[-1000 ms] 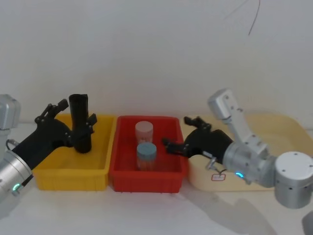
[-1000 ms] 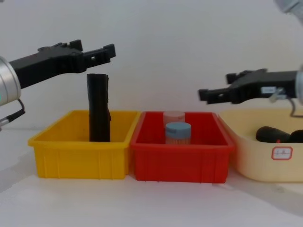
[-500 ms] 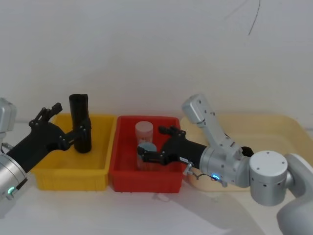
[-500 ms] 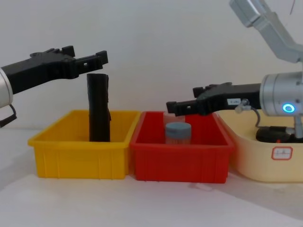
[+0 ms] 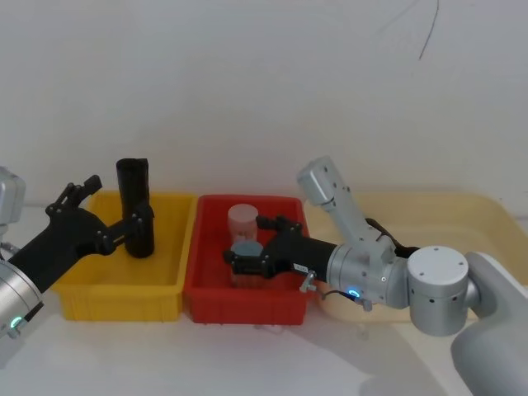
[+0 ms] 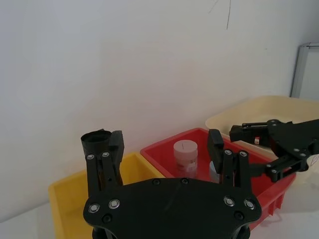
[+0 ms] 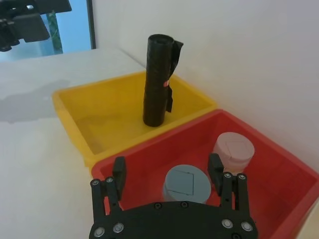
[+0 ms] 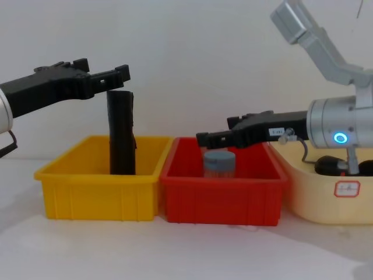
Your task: Pick up the garbage bag with the one hand and transfer it to the other hand.
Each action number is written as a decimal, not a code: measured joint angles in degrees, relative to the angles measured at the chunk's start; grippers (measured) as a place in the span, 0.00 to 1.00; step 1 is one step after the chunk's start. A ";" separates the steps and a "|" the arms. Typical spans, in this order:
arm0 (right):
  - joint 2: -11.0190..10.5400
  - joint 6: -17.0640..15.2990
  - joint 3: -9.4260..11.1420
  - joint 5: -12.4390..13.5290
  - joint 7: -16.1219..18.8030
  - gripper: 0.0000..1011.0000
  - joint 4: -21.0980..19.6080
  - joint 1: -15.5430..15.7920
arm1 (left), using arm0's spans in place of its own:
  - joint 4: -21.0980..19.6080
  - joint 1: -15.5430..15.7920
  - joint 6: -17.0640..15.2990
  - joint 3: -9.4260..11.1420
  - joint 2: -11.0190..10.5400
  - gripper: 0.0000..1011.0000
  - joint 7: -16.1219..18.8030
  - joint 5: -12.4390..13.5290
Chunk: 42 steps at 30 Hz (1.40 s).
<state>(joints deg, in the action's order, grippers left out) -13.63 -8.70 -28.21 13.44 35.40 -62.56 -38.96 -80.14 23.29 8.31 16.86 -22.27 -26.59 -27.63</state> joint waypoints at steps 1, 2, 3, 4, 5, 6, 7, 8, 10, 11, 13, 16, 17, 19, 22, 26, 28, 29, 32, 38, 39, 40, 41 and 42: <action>0.24 0.22 -0.15 0.09 0.31 0.99 1.00 -0.49 | 0.00 -0.01 0.00 0.00 0.00 0.99 0.00 0.00; 0.35 0.34 -0.22 0.13 0.44 0.99 1.57 -0.76 | -0.01 -0.02 -0.01 -0.01 -0.01 0.99 0.01 0.02; 0.57 0.54 -0.38 0.21 0.71 0.99 2.61 -1.24 | -0.01 -0.02 -0.02 -0.01 -0.02 0.99 0.02 0.02; 0.70 0.73 -0.45 0.28 0.85 0.99 3.13 -1.46 | -0.01 -0.02 -0.02 -0.02 -0.02 0.99 0.02 0.02; 0.95 0.98 -0.57 0.36 1.06 0.99 4.43 -1.97 | -0.01 -0.03 -0.02 -0.03 -0.03 0.99 0.03 0.03; 0.95 0.98 -0.57 0.36 1.06 0.99 4.43 -1.97 | -0.01 -0.03 -0.02 -0.03 -0.03 0.99 0.03 0.03; 1.17 1.26 -0.67 0.45 1.22 0.99 5.39 -2.40 | -0.01 -0.04 -0.04 -0.04 -0.03 0.99 0.04 0.04; 1.28 1.39 -0.71 0.50 1.28 0.99 5.93 -2.63 | -0.01 -0.04 -0.04 -0.04 -0.04 0.99 0.04 0.04; 1.58 1.82 -0.80 0.66 1.38 0.99 7.39 -3.22 | -0.01 -0.06 -0.04 -0.05 -0.04 0.99 0.05 0.06; 1.72 1.92 -0.83 0.71 1.42 0.99 8.06 -3.48 | -0.01 -0.06 -0.04 -0.06 -0.05 0.99 0.06 0.06; 1.97 2.31 -0.87 0.86 1.51 0.99 9.42 -4.01 | -0.01 -0.07 -0.05 -0.07 -0.06 0.99 0.07 0.06; 2.21 2.68 -0.91 0.99 1.54 0.99 10.79 -4.58 | -0.01 -0.09 -0.05 -0.08 -0.07 0.99 0.09 0.06; 2.31 2.84 -0.94 1.07 1.55 0.99 11.49 -4.85 | -0.01 -0.09 -0.05 -0.07 -0.07 0.99 0.10 0.07; 2.42 3.05 -0.99 1.15 1.56 0.99 12.21 -5.13 | -0.01 -0.10 -0.05 -0.07 -0.08 0.99 0.11 0.06; 2.56 3.37 -1.15 1.27 1.60 0.99 13.49 -5.66 | -0.01 -0.11 -0.05 -0.08 -0.09 0.99 0.11 0.07; 2.64 3.52 -1.45 1.32 1.67 0.99 14.43 -6.08 | -0.01 -0.11 -0.05 -0.08 -0.09 0.99 0.11 0.06; 2.65 3.53 -1.70 1.32 1.71 0.99 14.91 -6.33 | 0.00 -0.11 -0.05 -0.08 -0.09 0.99 0.11 0.06; 2.65 3.53 -1.70 1.32 1.71 0.99 14.91 -6.33 | -0.01 -0.11 -0.05 -0.08 -0.09 0.99 0.11 0.06; 2.64 3.48 -2.19 1.28 1.85 0.99 15.44 -6.71 | -0.01 -0.11 -0.05 -0.08 -0.09 0.99 0.11 0.06; 2.56 3.04 -2.96 0.88 2.08 0.99 16.13 -7.39 | 0.00 -0.11 -0.05 -0.07 -0.09 0.99 0.10 0.05; 2.56 2.98 -3.01 0.82 2.10 0.99 16.20 -7.46 | 0.00 -0.11 -0.04 -0.07 -0.09 0.99 0.10 0.05; 2.56 2.93 -3.09 0.76 2.12 0.99 16.29 -7.55 | 0.00 -0.11 -0.04 -0.07 -0.09 0.99 0.11 0.06; 2.56 2.88 -3.17 0.71 2.13 0.99 16.43 -7.67 | 0.00 -0.11 -0.04 -0.07 -0.09 0.99 0.10 0.06; 2.56 2.77 -3.29 0.57 2.17 0.99 16.62 -7.84 | 0.00 -0.10 -0.04 -0.07 -0.09 0.99 0.10 0.05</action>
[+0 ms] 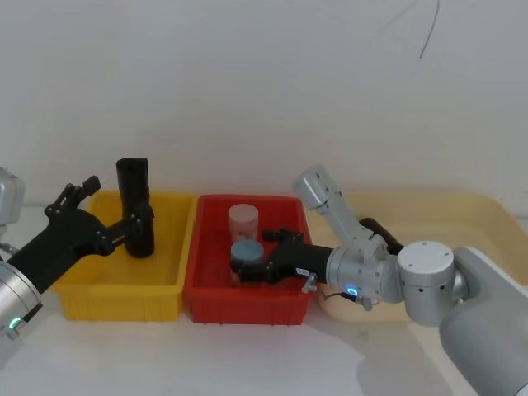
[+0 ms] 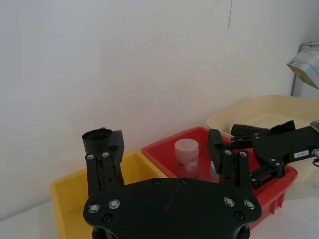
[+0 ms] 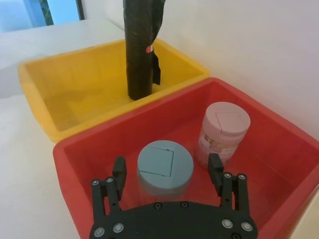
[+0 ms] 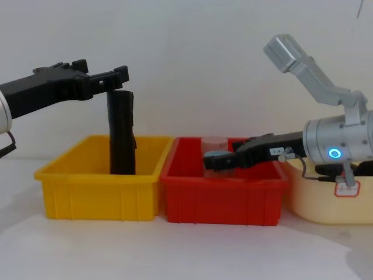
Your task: Pick up the garbage bag with the one hand and transfer it to the other hand.
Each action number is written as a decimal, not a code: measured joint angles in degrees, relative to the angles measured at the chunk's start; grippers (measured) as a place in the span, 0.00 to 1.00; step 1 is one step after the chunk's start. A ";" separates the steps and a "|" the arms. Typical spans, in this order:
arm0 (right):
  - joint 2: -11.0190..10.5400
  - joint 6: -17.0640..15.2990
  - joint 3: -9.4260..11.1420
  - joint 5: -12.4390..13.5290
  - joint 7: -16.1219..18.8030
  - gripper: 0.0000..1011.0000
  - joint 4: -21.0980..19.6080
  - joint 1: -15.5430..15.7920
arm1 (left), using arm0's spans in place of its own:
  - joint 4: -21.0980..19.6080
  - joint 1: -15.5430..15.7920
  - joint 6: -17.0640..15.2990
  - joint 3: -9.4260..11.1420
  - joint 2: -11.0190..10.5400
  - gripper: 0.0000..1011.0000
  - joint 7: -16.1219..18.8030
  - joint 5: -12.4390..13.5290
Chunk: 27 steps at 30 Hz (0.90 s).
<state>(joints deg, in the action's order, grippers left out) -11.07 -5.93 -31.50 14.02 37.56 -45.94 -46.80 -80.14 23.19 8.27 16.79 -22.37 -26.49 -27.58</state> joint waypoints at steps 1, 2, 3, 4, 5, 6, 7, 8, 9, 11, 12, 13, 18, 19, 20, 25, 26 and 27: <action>0.00 -0.04 -0.07 -0.04 0.02 0.99 0.10 -0.11 | 0.00 0.00 0.00 0.00 0.00 0.99 0.00 0.00; 0.01 -0.08 -0.14 -0.12 0.06 0.99 0.30 -0.27 | 0.00 0.00 0.00 0.00 0.00 0.99 0.00 0.00; 0.01 -0.08 -0.14 -0.12 0.06 0.99 0.30 -0.27 | 0.00 0.00 0.00 0.00 0.00 0.99 0.00 0.00; 0.02 -0.10 -0.24 -0.21 0.12 0.99 0.52 -0.41 | 0.00 0.00 0.00 0.00 0.00 0.99 0.00 0.00; 0.03 -0.11 -0.26 -0.25 0.14 0.98 0.60 -0.47 | 0.00 0.00 0.00 0.00 0.00 0.99 0.00 0.01; 0.05 -0.12 -0.31 -0.30 0.17 0.98 0.77 -0.60 | 0.00 0.00 0.00 0.00 0.00 0.99 0.00 0.00; 0.07 -0.13 -0.32 -0.32 0.18 0.95 0.83 -0.64 | 0.00 0.00 0.00 0.00 0.00 0.99 0.00 0.00; 0.11 -0.13 -0.33 -0.35 0.19 0.91 0.97 -0.71 | 0.00 0.00 0.00 0.00 0.00 0.99 0.00 0.00; 0.11 -0.13 -0.33 -0.35 0.19 0.90 0.97 -0.71 | 0.00 0.00 0.00 0.00 0.00 0.99 0.00 0.00; 0.19 -0.11 -0.29 -0.35 0.19 0.87 1.19 -0.81 | 0.00 0.00 0.00 0.00 0.00 0.99 0.00 0.00; 0.19 -0.11 -0.29 -0.35 0.19 0.85 1.19 -0.81 | 0.00 0.00 0.00 0.00 0.00 0.99 0.00 0.00; 0.26 -0.08 -0.21 -0.33 0.19 0.81 1.29 -0.85 | 0.00 0.00 0.00 0.00 0.00 0.99 0.00 0.00; 0.40 0.27 0.09 -0.10 0.14 0.68 1.46 -0.87 | 0.00 0.00 0.00 0.00 0.00 0.99 0.00 0.00; 0.45 0.49 0.21 0.06 0.07 0.65 1.49 -0.86 | 0.00 0.00 0.00 0.00 0.00 0.99 0.00 0.00; 0.51 0.75 0.38 0.25 0.01 0.65 1.51 -0.84 | 0.00 0.00 0.00 0.00 0.00 0.99 0.00 0.00; 0.61 1.77 1.25 1.01 -0.46 0.65 1.38 -0.44 | 0.00 0.00 0.00 0.00 0.00 0.99 0.00 0.00; 0.61 1.94 1.41 1.15 -0.55 0.65 1.27 -0.35 | 0.00 0.00 0.00 0.00 0.00 0.99 0.00 0.00; 0.60 2.11 1.59 1.28 -0.66 0.65 1.11 -0.25 | 0.00 0.00 0.00 0.00 0.00 0.99 0.00 0.00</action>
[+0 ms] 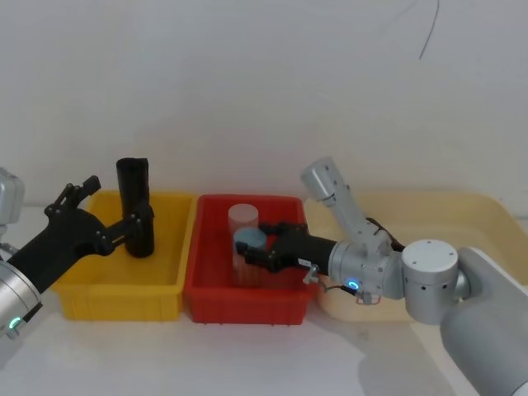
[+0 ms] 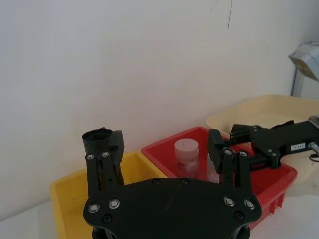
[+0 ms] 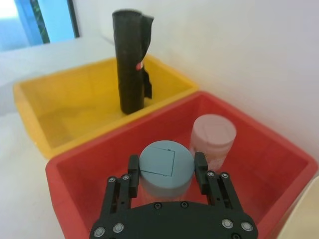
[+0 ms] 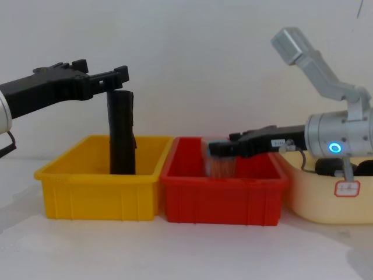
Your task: Pick up the garbage bag with the one hand and transfer it to the other hand.
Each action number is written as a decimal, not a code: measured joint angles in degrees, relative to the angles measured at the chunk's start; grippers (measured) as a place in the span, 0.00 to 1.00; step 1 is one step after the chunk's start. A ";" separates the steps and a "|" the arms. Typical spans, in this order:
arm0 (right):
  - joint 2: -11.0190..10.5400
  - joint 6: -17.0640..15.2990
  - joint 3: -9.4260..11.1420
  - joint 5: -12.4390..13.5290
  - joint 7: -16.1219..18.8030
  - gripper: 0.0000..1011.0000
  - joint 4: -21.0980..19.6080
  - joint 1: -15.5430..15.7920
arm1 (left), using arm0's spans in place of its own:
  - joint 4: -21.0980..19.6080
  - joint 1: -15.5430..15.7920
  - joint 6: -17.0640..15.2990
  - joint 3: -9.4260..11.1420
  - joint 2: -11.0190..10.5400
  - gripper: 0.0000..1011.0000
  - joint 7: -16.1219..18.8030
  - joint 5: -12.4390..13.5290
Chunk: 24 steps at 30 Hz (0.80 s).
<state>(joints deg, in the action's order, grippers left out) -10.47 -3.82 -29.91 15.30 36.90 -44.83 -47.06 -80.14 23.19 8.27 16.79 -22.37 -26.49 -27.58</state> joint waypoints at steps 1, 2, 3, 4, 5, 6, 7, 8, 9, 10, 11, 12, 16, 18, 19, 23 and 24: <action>-0.01 0.16 0.17 0.14 -0.14 0.65 -0.19 0.10 | 0.00 0.00 0.00 0.00 0.00 0.99 0.00 0.00; -0.12 0.59 0.59 0.50 -0.44 0.65 -0.77 0.37 | 0.00 0.00 0.00 0.00 0.00 0.99 0.00 0.00; -0.25 0.94 0.93 0.79 -0.74 0.65 -1.42 0.60 | 0.00 0.00 0.00 0.00 0.00 0.99 0.00 0.00; -0.25 0.94 0.93 0.79 -0.74 0.65 -1.42 0.60 | 0.00 0.00 0.00 0.00 0.00 0.99 0.00 0.00; -0.34 1.08 1.13 0.94 -0.89 0.65 -1.76 0.71 | 0.00 0.00 0.00 0.00 0.00 0.99 0.00 0.00; -0.60 1.46 1.61 1.29 -1.30 0.65 -2.60 0.99 | 0.00 0.00 0.00 0.00 0.00 0.99 0.00 0.00; -0.72 1.57 1.82 1.42 -1.48 0.65 -3.03 1.11 | 0.00 0.00 0.00 0.00 0.00 0.99 0.00 0.00; -0.98 1.85 2.26 1.70 -1.84 0.65 -3.98 1.34 | 0.00 0.00 0.00 0.00 0.00 0.99 0.00 0.00; -1.13 1.97 2.48 1.86 -2.10 0.65 -4.44 1.44 | 0.00 0.00 0.00 0.00 0.00 0.99 0.00 0.00; -1.36 2.10 2.77 1.99 -2.30 0.65 -5.11 1.60 | 0.00 0.00 0.00 0.00 0.00 0.99 0.00 0.00; -1.71 2.31 3.17 2.22 -2.67 0.65 -6.21 1.84 | 0.00 0.00 0.00 0.00 0.00 0.99 0.00 0.00; -1.84 2.38 3.31 2.32 -2.89 0.65 -6.57 1.92 | 0.00 0.00 0.00 0.00 0.00 0.99 0.00 0.00; -3.14 2.81 4.64 2.78 -4.22 0.65 -9.79 2.77 | 0.00 0.00 0.00 0.00 0.00 0.99 0.00 0.00; -4.13 2.93 5.48 2.97 -5.18 0.65 -11.86 3.28 | 0.00 0.00 0.00 0.00 0.00 0.99 0.00 0.00; -4.54 2.94 5.83 3.01 -5.47 0.65 -12.71 3.53 | 0.00 0.00 0.00 0.00 0.00 0.99 0.00 0.00; -6.22 2.85 7.23 3.06 -7.05 0.65 -15.76 4.77 | 0.00 0.00 0.00 0.00 0.00 0.99 0.00 0.00; -6.92 2.64 7.75 3.07 -7.85 0.65 -16.95 5.31 | 0.00 0.00 0.00 0.00 0.00 0.99 0.00 0.00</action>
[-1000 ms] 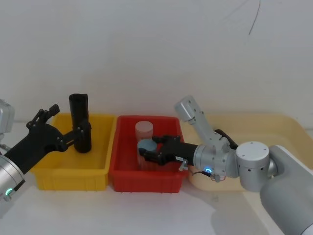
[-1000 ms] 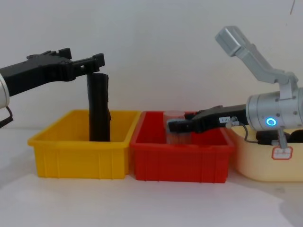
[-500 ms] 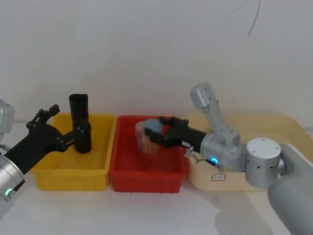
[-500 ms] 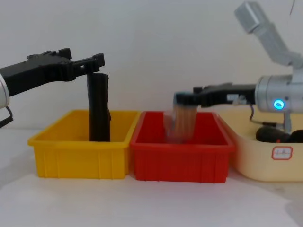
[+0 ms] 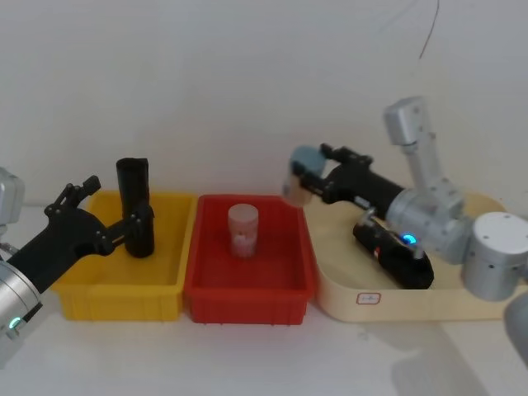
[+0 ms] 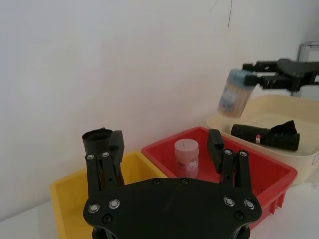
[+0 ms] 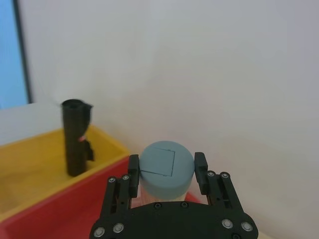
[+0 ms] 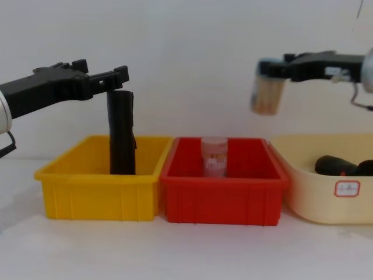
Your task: Pick up the garbage bag with the one hand and transfer it to the other hand.
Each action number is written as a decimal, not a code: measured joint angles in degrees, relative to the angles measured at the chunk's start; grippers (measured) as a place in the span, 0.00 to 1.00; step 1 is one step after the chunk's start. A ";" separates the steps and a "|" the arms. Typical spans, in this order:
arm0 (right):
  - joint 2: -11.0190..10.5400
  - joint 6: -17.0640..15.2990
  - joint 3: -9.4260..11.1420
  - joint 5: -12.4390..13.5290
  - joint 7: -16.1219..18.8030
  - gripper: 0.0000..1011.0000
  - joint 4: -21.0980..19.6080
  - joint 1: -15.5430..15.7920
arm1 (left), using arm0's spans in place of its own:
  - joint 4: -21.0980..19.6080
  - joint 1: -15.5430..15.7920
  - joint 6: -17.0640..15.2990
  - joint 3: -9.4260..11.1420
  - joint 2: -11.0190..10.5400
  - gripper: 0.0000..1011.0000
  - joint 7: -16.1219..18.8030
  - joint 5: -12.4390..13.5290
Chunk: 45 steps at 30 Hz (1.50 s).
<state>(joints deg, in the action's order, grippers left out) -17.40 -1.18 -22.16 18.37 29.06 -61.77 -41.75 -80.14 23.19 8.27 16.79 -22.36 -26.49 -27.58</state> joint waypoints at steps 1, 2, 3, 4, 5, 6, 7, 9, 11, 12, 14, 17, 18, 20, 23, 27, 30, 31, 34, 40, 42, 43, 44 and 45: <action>-0.50 -0.13 0.38 0.00 -0.32 0.65 -0.82 0.43 | 0.00 0.00 0.00 0.00 0.00 0.99 0.00 0.00; -0.87 -0.29 0.67 0.00 -0.66 0.65 -1.39 0.78 | 0.00 0.00 0.00 0.00 0.00 0.99 0.00 0.00; -1.24 -0.50 0.96 -0.01 -0.99 0.65 -1.99 1.15 | 0.00 0.00 0.00 0.00 0.00 0.99 0.00 0.00; -2.02 -0.88 1.53 -0.05 -1.63 0.65 -3.17 1.90 | 0.00 0.00 0.00 0.00 0.00 0.99 0.00 0.00; -2.95 -1.34 2.18 -0.11 -2.39 0.65 -4.49 2.92 | 0.00 0.00 0.00 0.00 0.00 0.99 0.00 0.00; -3.33 -1.61 2.35 -0.14 -2.68 0.65 -4.84 3.35 | 0.00 0.00 0.00 0.00 0.00 0.99 0.00 0.00; -3.70 -1.87 2.70 -0.16 -2.94 0.65 -5.53 3.77 | 0.00 0.00 0.00 0.00 0.00 0.99 0.00 0.00; -4.91 -2.84 3.52 -0.26 -3.77 0.65 -7.18 5.27 | 0.00 0.00 0.00 0.00 0.00 0.99 0.00 0.00; -5.56 -3.43 3.93 -0.31 -4.20 0.65 -8.01 6.12 | 0.00 0.00 0.00 0.00 0.00 0.99 0.00 0.00; -6.20 -4.18 4.25 -0.34 -4.59 0.65 -8.79 6.99 | 0.00 0.00 0.00 0.00 0.00 0.99 0.00 0.00; -6.85 -4.83 4.62 -0.35 -4.83 0.65 -9.67 7.97 | 0.00 0.00 0.00 0.00 0.00 0.99 0.00 0.00; -7.88 -6.18 5.09 -0.35 -5.13 0.65 -10.82 9.53 | 0.00 0.00 0.00 -0.01 0.00 0.99 0.00 0.00; -8.18 -6.53 5.21 -0.35 -5.15 0.65 -11.18 10.05 | 0.00 0.00 0.00 0.00 0.00 0.99 0.00 0.00; -8.77 -7.52 5.30 -0.35 -5.15 0.65 -11.83 11.07 | 0.00 0.00 0.00 0.00 0.00 0.99 0.00 0.00; -9.38 -8.49 5.27 -0.35 -4.96 0.65 -12.39 12.24 | 0.00 0.00 0.00 0.00 0.00 0.99 0.00 0.00; -9.88 -9.53 4.84 -0.33 -4.33 0.65 -12.97 13.51 | 0.00 0.00 0.00 0.00 0.00 0.99 0.00 0.00; -10.10 -9.91 4.51 -0.28 -4.00 0.70 -13.35 14.15 | 0.00 0.00 0.00 0.00 0.00 0.99 0.00 0.00; -10.17 -10.01 4.42 -0.24 -3.84 0.75 -13.48 14.39 | 0.00 0.00 0.00 0.00 0.00 0.99 0.00 0.00; -10.34 -10.05 4.31 -0.09 -3.67 0.81 -13.93 14.99 | 0.00 0.00 0.00 0.00 0.00 0.99 0.00 0.00; -10.50 -9.27 4.76 0.69 -3.64 0.97 -15.19 16.12 | 0.00 0.00 0.00 0.00 0.00 0.99 0.00 0.00; -10.51 -8.54 5.25 1.26 -3.65 0.99 -16.09 16.81 | 0.00 0.00 0.00 0.00 0.00 0.99 0.00 0.00; -10.52 -7.96 5.63 1.75 -3.67 0.99 -16.68 17.25 | 0.00 0.00 0.00 0.00 0.00 0.99 0.00 0.00; -10.52 -7.96 5.63 1.75 -3.67 0.99 -16.68 17.25 | 0.00 0.00 0.00 0.00 0.00 0.99 0.00 0.00; -10.52 -7.45 6.11 2.21 -3.70 0.99 -17.34 17.76 | 0.00 0.00 0.00 0.00 0.00 0.99 0.00 0.00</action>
<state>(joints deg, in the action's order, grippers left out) -27.91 -8.63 -16.05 20.57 25.36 -79.11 -23.98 -80.14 23.19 8.27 16.79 -22.37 -26.49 -27.57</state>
